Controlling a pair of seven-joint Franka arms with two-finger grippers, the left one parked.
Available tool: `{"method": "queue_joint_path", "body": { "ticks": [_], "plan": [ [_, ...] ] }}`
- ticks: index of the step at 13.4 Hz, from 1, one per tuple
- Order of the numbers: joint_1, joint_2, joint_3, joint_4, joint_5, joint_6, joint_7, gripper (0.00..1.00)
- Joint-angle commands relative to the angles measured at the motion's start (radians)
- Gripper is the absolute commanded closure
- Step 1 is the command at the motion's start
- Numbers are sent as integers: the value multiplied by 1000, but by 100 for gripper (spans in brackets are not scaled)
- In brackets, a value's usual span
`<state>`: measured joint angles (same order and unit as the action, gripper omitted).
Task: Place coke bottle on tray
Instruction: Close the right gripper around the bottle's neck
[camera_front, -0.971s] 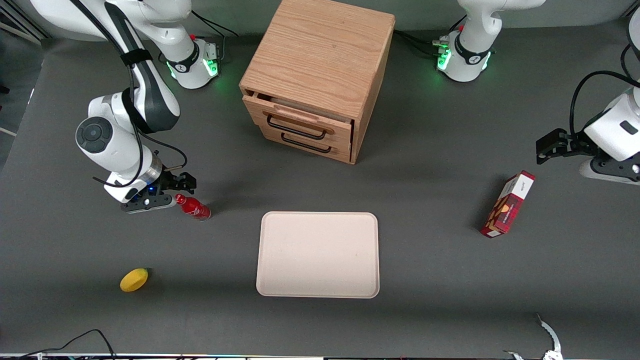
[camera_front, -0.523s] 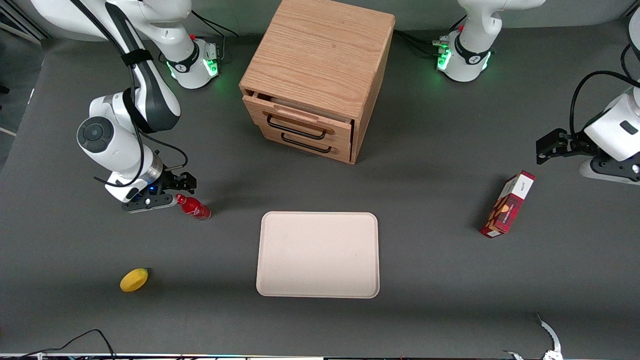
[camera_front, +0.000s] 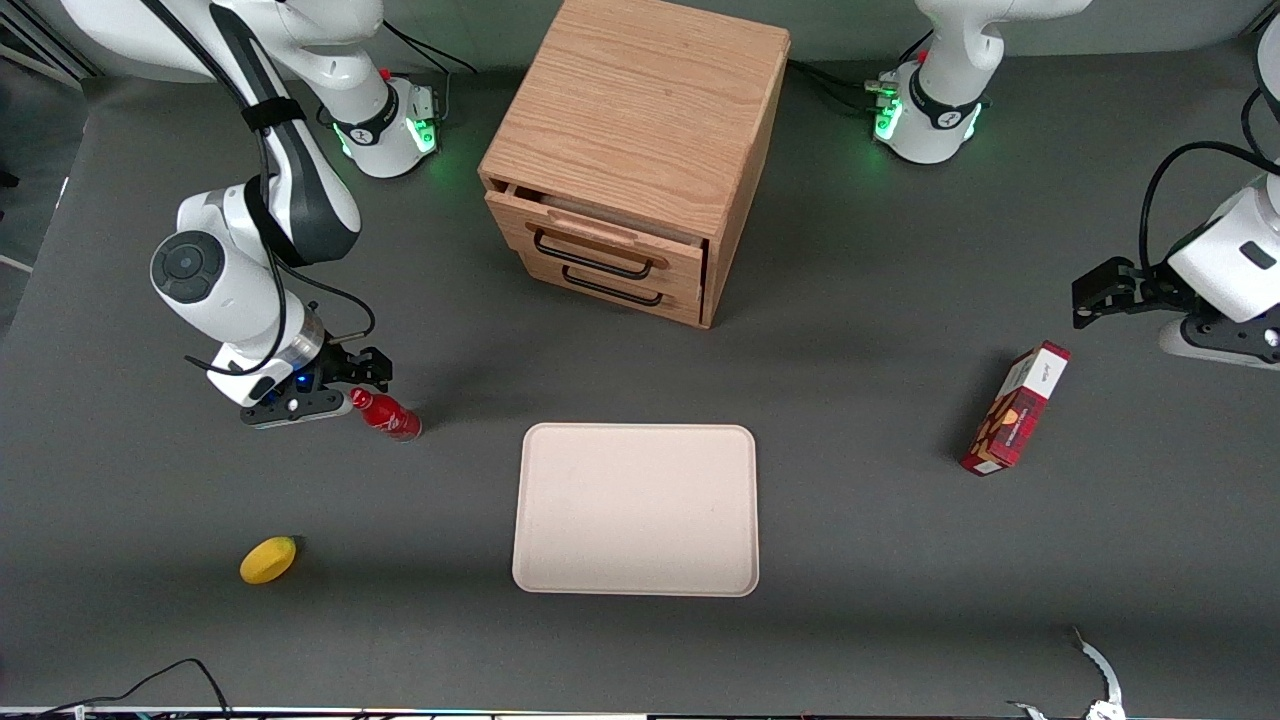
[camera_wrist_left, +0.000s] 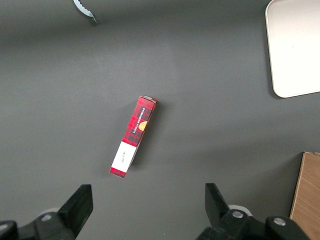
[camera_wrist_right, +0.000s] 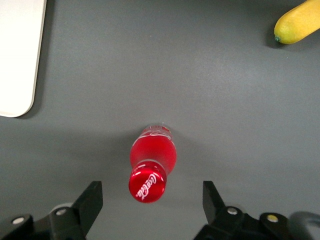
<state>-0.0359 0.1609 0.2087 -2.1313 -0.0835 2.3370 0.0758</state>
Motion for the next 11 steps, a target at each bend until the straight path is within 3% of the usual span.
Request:
{"method": "queue_joint_path", "body": {
  "ticks": [1,4,5,7,9,11],
  "plan": [
    [1,23,3,30,-9,7,-10,11],
    [1,38,3,39,-9,15,-10,17],
    [1,42,3,39,-9,16,-10,23],
    [1,45,3,42,-9,16,-10,55],
    [1,45,3,42,-9,16,-10,100],
    [2,43,3,42,-9,16,-10,100]
  ]
}}
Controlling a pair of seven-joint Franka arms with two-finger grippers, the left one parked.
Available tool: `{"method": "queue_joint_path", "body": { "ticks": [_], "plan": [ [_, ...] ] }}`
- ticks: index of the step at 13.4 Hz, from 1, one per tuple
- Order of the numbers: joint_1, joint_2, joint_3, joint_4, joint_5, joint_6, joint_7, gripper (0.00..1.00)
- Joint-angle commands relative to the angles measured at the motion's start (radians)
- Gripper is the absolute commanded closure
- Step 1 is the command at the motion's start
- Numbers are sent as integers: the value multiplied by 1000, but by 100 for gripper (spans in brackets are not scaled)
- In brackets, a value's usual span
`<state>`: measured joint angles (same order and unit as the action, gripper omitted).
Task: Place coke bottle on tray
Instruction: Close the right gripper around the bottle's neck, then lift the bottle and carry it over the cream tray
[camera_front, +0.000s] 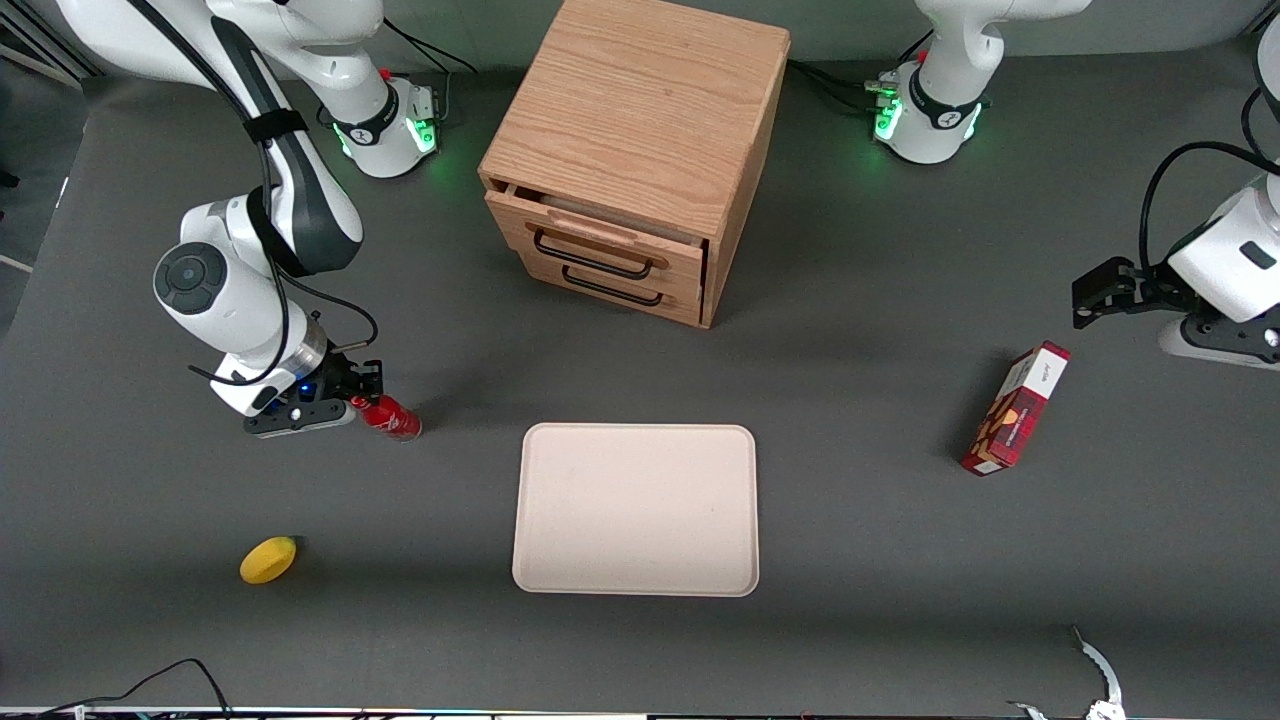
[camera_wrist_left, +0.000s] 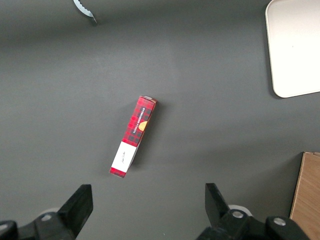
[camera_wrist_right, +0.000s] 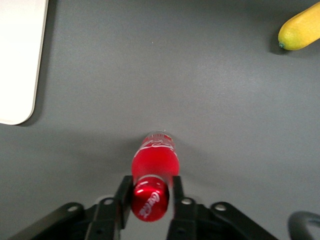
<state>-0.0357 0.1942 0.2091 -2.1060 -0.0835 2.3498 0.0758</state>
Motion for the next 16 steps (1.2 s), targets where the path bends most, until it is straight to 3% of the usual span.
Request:
{"method": "queue_joint_path", "body": {
  "ticks": [1,8,12,16],
  "plan": [
    [2,10,3,17,-9,3,-11,100],
    [2,-27,3,40,-9,-29,-8,100],
    [-1,-41,3,297,4,-431,-16,100],
    [3,-32,3,532,7,-666,-16,100]
  ]
}}
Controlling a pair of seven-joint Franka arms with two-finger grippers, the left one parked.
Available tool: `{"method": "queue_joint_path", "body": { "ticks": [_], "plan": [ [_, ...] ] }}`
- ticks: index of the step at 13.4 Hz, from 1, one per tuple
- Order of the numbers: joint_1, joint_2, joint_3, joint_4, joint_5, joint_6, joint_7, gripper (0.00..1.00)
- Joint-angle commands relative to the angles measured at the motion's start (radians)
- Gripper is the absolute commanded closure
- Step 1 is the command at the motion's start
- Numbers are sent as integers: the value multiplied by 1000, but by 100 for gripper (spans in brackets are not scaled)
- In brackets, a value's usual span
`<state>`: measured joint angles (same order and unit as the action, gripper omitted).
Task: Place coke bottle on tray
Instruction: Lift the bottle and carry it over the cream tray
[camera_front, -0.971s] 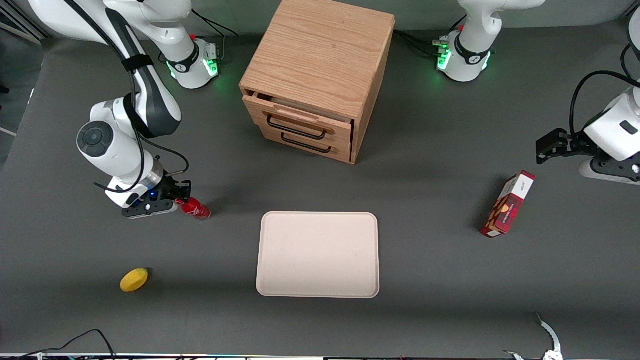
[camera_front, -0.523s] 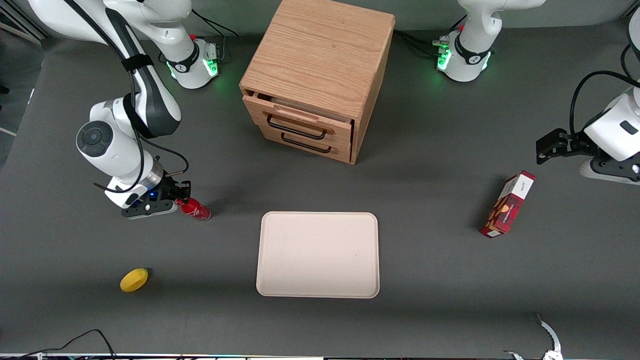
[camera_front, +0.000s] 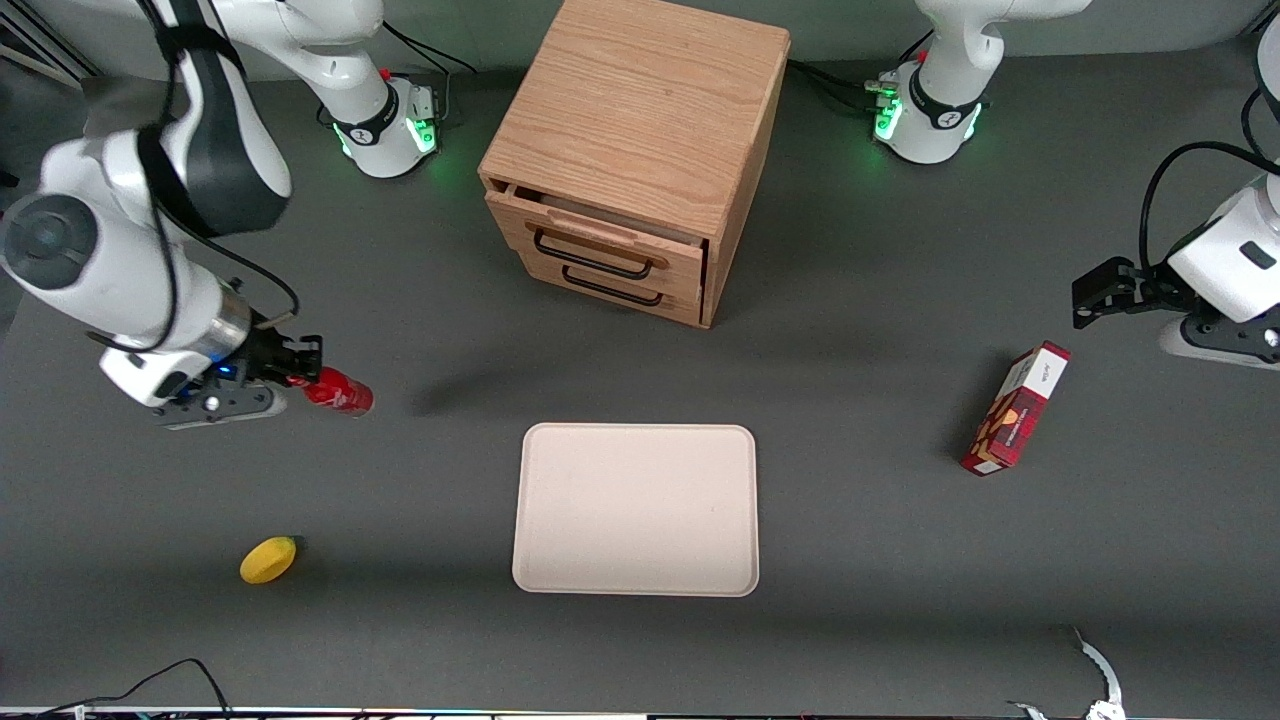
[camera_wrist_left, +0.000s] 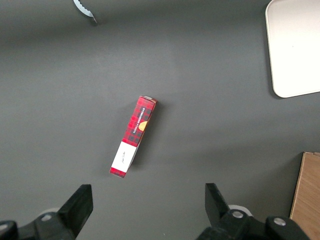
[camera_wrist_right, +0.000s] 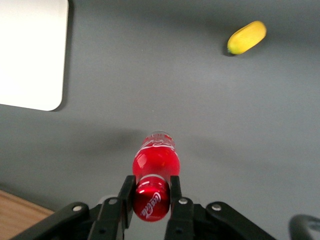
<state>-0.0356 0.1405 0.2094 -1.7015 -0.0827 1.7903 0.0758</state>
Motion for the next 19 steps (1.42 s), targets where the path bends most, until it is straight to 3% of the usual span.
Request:
{"method": "queue_joint_path", "body": {
  "ticks": [1,6,14,19],
  "plan": [
    [3,25,2,176,6,-145,-14,100],
    [34,65,2,279,35,-166,10,100],
    [333,333,-16,570,18,-166,359,100],
    [367,531,-24,740,15,-99,383,100]
  ]
}}
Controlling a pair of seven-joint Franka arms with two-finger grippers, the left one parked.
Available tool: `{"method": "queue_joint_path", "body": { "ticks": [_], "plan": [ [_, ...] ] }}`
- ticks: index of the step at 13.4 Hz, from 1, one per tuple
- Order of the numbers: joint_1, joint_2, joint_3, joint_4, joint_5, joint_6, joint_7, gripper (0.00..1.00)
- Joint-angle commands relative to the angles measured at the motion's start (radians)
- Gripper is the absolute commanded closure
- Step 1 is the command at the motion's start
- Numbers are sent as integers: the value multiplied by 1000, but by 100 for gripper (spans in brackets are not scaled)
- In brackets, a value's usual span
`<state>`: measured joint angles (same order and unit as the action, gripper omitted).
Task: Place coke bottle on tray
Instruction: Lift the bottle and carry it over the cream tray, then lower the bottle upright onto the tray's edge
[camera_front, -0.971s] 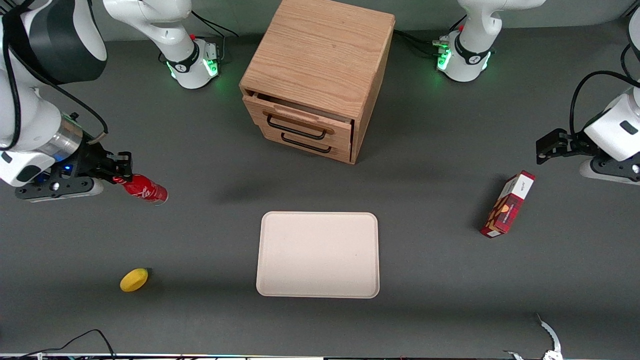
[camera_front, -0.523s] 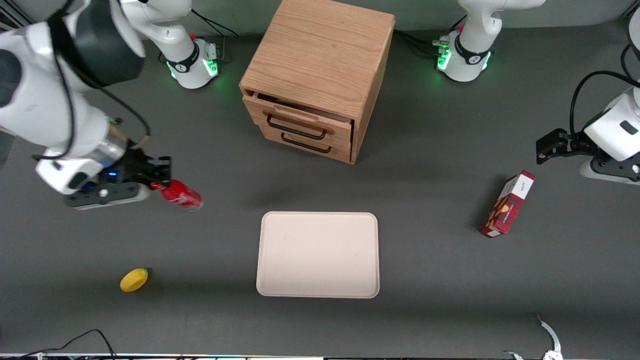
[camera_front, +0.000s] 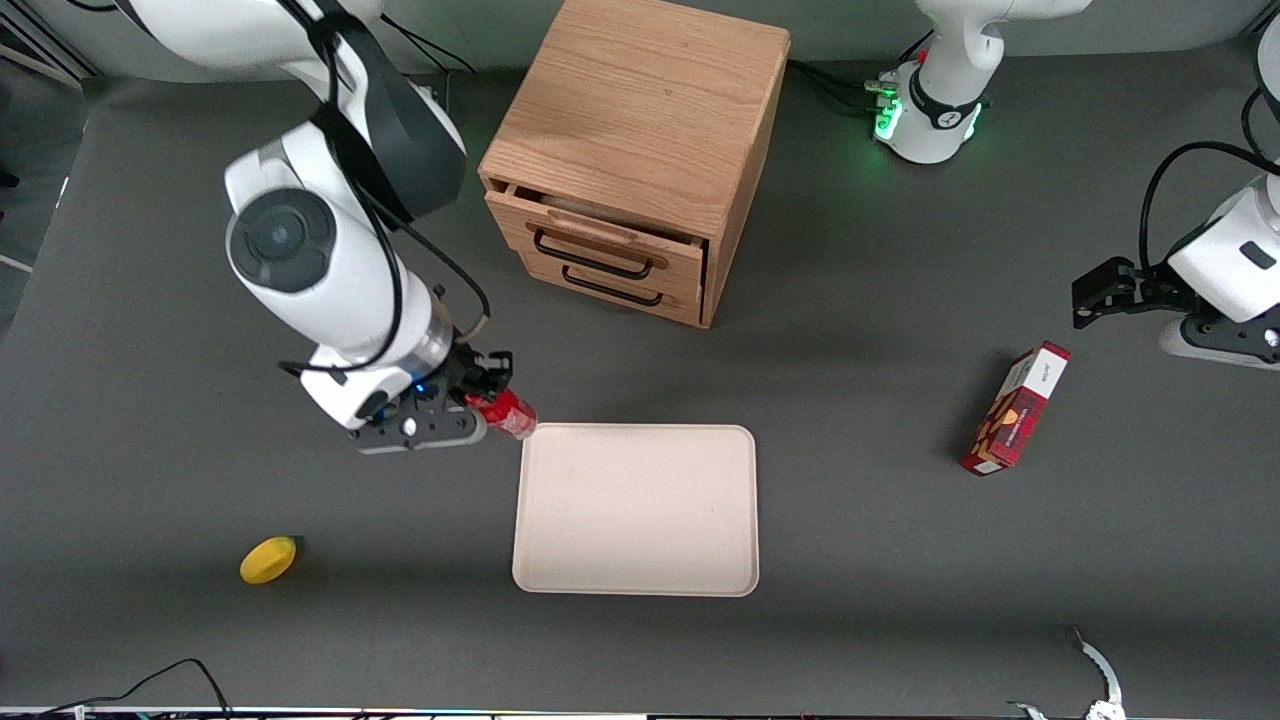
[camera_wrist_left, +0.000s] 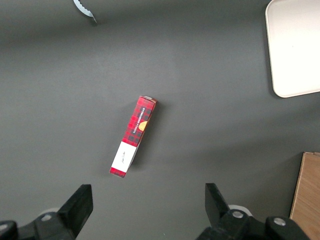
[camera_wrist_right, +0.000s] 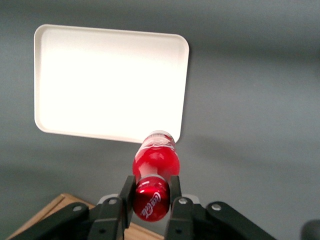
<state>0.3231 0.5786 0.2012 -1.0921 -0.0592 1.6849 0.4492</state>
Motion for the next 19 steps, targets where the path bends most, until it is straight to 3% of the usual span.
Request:
{"method": "queue_joint_path", "body": {
  "ticks": [1,9,19],
  "plan": [
    [8,107,-31,130,-8,44,-4,100],
    [23,228,-71,129,-33,266,-50,100],
    [62,322,-105,129,-33,384,-20,100]
  ]
}}
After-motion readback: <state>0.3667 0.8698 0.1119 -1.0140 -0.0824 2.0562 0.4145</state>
